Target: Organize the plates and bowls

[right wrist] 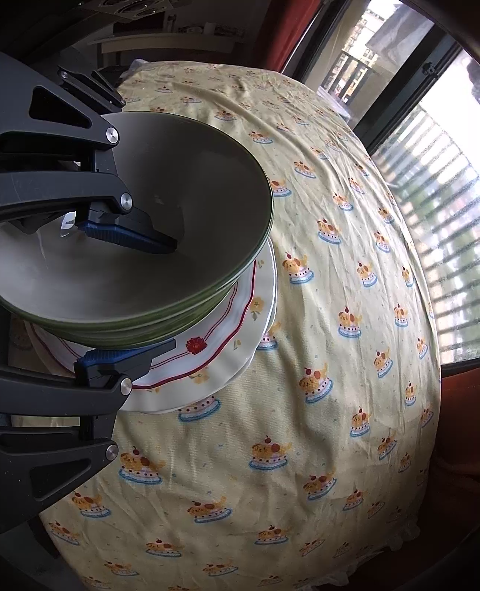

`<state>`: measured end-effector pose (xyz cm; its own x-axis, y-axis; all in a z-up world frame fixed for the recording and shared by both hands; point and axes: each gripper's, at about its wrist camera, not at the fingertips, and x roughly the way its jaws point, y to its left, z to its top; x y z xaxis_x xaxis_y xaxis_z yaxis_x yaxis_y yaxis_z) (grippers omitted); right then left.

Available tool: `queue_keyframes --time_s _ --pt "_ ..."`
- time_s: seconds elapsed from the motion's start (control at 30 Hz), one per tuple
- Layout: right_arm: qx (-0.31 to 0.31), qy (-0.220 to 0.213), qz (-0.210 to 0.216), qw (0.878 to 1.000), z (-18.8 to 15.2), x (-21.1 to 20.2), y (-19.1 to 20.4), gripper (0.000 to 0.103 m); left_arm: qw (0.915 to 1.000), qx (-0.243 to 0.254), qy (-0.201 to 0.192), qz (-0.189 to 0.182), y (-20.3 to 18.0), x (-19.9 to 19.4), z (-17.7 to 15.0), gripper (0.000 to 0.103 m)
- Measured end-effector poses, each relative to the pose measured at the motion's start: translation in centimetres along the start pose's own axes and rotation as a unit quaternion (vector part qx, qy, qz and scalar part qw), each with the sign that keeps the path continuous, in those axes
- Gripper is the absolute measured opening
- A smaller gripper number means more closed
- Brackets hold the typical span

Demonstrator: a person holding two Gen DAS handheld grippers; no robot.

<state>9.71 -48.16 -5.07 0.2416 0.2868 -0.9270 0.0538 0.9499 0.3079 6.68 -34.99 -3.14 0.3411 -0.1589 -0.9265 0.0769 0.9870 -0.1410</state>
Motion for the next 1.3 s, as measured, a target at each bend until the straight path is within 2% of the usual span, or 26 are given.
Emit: queue_keyframes --time_s 0.17,0.23,0.37,0.47,0.53,0.63,0.83,1.07,1.2,1.3 --pt "-0.015 -0.012 -0.007 1.000 -0.7 -0.3 0.4 0.052 0.9997 0.014 -0.017 0.009 -0.2 -0.2 -0.6 0.054" --pt "-0.012 -0.017 -0.014 1.000 -1.0 -0.5 0.3 0.057 0.9998 0.006 -0.014 0.012 0.0 -0.2 -0.7 0.063" --pt "-0.009 -0.016 -0.023 1.000 -1.4 -1.1 0.5 0.061 0.9998 -0.020 0.010 -0.003 0.8 -0.2 -0.8 0.065" --pt "-0.019 -0.032 -0.032 0.999 -1.7 -2.0 1.2 0.064 0.9998 -0.016 0.003 -0.012 1.0 -1.1 -0.9 0.072" --pt "-0.021 -0.054 -0.051 0.997 -2.0 -2.7 1.8 0.069 0.9998 0.007 -0.011 -0.016 1.0 -2.0 -0.7 0.077" --pt "-0.019 -0.092 -0.084 0.992 -2.5 -4.0 3.1 0.069 0.9984 0.038 -0.037 -0.020 1.2 -3.6 -0.3 0.083" --pt "0.003 -0.167 -0.145 0.975 -2.8 -6.7 6.2 0.070 0.9915 0.072 -0.108 -0.015 3.9 -7.0 0.3 0.088" --pt "-0.027 -0.246 -0.162 0.955 -5.1 -9.0 11.7 0.077 0.9820 0.086 -0.169 -0.005 9.4 -10.0 -0.6 0.092" --pt "-0.030 -0.268 -0.155 0.950 -7.0 -8.5 14.6 0.083 0.9712 0.091 -0.220 0.013 13.3 -10.8 -2.4 0.101" --pt "-0.036 -0.273 -0.151 0.949 -8.5 -7.3 16.6 0.085 0.9683 0.091 -0.230 0.034 16.5 -10.7 -4.0 0.101"
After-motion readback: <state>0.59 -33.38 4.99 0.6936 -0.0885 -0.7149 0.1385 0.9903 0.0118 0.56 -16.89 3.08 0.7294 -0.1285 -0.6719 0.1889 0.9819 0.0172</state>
